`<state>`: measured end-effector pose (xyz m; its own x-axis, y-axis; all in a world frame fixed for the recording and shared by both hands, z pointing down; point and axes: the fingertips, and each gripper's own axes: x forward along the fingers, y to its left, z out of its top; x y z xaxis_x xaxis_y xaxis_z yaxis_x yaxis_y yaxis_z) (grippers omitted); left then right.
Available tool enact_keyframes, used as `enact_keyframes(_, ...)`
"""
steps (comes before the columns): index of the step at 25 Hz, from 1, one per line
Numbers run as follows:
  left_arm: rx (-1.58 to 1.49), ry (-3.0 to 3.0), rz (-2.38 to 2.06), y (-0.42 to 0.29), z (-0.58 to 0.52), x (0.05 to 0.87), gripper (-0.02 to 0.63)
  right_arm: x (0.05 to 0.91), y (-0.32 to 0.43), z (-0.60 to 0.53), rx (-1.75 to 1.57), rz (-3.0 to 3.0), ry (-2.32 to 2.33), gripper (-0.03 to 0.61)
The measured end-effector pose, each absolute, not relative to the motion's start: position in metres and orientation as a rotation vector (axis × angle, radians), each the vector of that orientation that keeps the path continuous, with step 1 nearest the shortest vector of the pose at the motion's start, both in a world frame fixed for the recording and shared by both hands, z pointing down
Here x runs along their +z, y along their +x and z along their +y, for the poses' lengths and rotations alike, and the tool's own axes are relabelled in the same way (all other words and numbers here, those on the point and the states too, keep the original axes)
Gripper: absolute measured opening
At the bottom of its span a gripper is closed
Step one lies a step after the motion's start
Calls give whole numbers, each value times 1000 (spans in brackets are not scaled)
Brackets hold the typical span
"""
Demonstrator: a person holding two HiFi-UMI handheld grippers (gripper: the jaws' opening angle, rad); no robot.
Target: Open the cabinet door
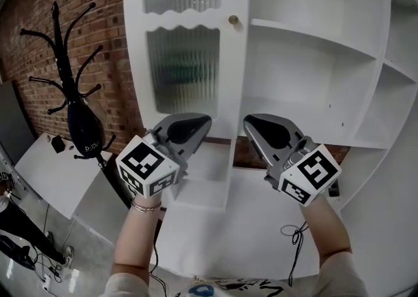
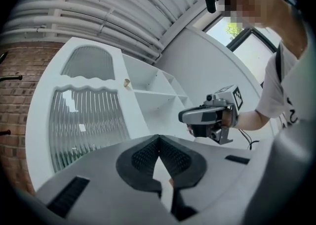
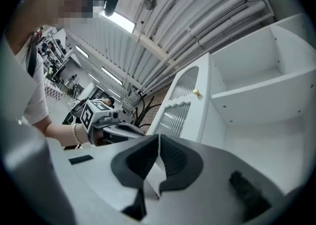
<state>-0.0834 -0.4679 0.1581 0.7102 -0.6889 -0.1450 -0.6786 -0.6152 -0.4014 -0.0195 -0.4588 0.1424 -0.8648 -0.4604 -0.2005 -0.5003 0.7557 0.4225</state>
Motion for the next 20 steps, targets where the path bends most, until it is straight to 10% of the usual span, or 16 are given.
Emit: enact_keyframes(20, -43, -2331, 1083, -85, -517, 70, 12, 40, -27, -532, 770, 2733, -1034, 29)
